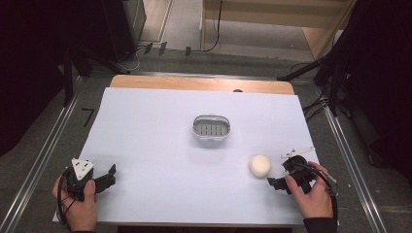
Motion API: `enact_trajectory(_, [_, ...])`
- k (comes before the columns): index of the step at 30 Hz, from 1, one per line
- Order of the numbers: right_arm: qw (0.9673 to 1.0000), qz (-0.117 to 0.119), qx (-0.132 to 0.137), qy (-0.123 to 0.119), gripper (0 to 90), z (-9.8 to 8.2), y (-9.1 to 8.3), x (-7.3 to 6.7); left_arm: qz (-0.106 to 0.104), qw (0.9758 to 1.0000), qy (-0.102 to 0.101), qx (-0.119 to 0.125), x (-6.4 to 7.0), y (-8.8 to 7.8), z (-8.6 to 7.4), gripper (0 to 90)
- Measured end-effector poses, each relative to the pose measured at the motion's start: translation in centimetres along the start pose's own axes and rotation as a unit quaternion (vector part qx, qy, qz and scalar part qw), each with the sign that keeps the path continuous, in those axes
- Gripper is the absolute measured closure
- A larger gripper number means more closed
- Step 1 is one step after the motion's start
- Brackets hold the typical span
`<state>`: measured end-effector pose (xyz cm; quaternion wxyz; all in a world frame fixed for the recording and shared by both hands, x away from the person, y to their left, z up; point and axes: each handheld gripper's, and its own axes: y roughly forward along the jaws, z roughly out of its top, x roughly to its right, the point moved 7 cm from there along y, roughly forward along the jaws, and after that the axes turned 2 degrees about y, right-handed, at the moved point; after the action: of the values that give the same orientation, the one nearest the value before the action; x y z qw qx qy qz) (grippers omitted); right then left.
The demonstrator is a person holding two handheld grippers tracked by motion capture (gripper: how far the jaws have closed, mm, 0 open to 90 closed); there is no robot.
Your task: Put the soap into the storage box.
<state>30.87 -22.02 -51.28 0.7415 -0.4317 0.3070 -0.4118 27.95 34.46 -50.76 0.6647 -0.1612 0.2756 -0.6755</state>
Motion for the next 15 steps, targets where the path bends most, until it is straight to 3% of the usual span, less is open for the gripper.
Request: enact_trajectory(15, [0.9996, 0.015, -0.012, -0.021, 13.2, 2.1, 0.9, -1.9, -0.001, 1.0, -0.001, -0.001, 0.0, 0.0, 0.0, 13.8])
